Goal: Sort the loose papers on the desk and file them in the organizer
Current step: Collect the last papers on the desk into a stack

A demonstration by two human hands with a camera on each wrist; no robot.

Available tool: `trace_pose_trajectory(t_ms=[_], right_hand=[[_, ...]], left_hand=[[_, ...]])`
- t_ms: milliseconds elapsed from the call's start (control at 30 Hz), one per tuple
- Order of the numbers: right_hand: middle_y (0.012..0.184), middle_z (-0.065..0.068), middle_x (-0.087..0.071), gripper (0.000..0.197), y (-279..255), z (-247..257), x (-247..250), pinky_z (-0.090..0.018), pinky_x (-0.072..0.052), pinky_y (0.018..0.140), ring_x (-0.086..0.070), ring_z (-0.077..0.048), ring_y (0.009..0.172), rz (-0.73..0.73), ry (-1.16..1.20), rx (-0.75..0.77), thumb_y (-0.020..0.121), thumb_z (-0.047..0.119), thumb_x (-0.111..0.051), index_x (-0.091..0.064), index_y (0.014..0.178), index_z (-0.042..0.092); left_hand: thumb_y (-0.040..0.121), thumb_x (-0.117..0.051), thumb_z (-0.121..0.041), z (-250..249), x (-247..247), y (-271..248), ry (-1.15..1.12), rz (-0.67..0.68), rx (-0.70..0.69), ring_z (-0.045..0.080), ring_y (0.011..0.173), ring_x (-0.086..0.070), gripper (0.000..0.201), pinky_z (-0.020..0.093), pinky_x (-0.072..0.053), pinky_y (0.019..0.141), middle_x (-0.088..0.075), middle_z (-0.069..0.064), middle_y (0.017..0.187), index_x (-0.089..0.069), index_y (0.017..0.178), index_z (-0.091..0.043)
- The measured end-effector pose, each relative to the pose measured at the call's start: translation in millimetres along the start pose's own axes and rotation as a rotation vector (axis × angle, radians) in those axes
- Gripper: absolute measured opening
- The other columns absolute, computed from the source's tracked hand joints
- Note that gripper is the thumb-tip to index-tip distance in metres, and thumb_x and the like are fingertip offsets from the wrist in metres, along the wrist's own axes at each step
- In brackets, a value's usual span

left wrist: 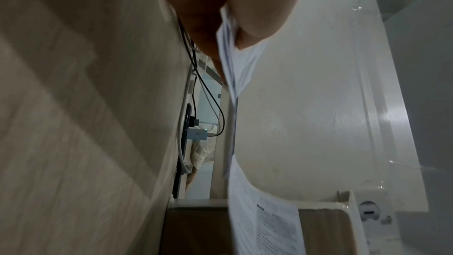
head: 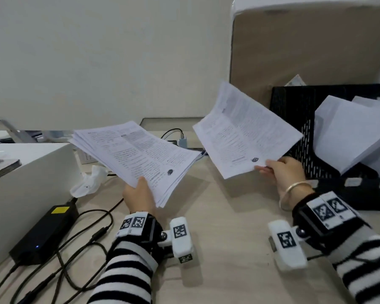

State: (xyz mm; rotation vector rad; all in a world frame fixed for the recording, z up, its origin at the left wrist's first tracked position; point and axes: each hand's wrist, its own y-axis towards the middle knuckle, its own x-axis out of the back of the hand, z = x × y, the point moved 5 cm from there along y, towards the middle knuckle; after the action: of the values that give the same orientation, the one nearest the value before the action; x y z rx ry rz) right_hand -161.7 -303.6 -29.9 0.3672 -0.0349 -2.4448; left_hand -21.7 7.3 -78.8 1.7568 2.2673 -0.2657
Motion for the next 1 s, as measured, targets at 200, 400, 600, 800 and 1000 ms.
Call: trace_pose_trajectory(t_ms=[200, 400, 600, 800, 1000], right_hand=[[0.088, -0.010, -0.065, 0.011, -46.9, -20.4, -11.1, -0.014, -0.054, 0.053, -0.072, -0.013, 0.060, 0.150, 0.260, -0.112, 0.095, -0.007, -0.046, -0.052, 0.093, 0.002], [0.083, -0.012, -0.069, 0.007, -55.4, -38.4, -23.7, -0.016, -0.054, 0.050, -0.071, -0.011, 0.060, 0.260, 0.198, -0.250, 0.095, -0.001, -0.050, -0.057, 0.096, 0.001], [0.059, -0.003, -0.064, 0.022, -50.5, -45.8, -15.1, -0.016, -0.033, 0.033, -0.054, -0.003, 0.037, 0.218, -0.182, -0.243, 0.091, 0.023, -0.063, -0.057, 0.074, 0.010], [0.102, -0.009, -0.072, 0.054, -67.8, -41.8, -24.5, -0.026, -0.054, 0.062, -0.071, -0.018, 0.088, 0.463, -0.186, -0.400, 0.079, 0.057, -0.062, -0.061, 0.108, 0.012], [0.114, -0.012, -0.070, 0.028, -67.7, -41.9, -29.5, -0.045, -0.053, 0.091, -0.067, -0.029, 0.103, 0.440, 0.082, -0.314, 0.090, 0.005, -0.060, -0.061, 0.118, 0.007]], left_hand=[[0.088, -0.048, -0.025, 9.8, -23.3, -13.3, 0.206, 0.256, 0.056, 0.026, 0.098, -0.065, 0.027, 0.041, -0.051, 0.094, -0.069, 0.004, 0.113, -0.061, 0.112, -0.019], [0.096, -0.048, -0.048, 17.4, -55.7, -42.6, 0.202, 0.634, 0.186, 0.024, 0.098, -0.070, 0.041, 0.034, -0.055, 0.081, -0.073, 0.005, 0.108, -0.060, 0.112, -0.012], [0.096, -0.052, -0.001, 22.1, -56.4, -47.8, 0.114, 0.650, 0.164, 0.028, 0.103, -0.066, 0.033, 0.037, -0.054, 0.085, -0.069, 0.011, 0.114, -0.054, 0.129, -0.001], [0.091, -0.056, 0.003, 17.2, -59.9, -51.3, -0.049, 0.714, 0.203, 0.021, 0.101, -0.069, 0.033, 0.032, -0.057, 0.081, -0.072, 0.005, 0.114, -0.058, 0.122, -0.008], [0.087, -0.061, 0.000, 25.8, -71.1, -81.8, 0.130, 1.020, 0.336, 0.026, 0.111, -0.065, 0.037, 0.039, -0.053, 0.093, -0.068, 0.010, 0.122, -0.058, 0.124, -0.006]])
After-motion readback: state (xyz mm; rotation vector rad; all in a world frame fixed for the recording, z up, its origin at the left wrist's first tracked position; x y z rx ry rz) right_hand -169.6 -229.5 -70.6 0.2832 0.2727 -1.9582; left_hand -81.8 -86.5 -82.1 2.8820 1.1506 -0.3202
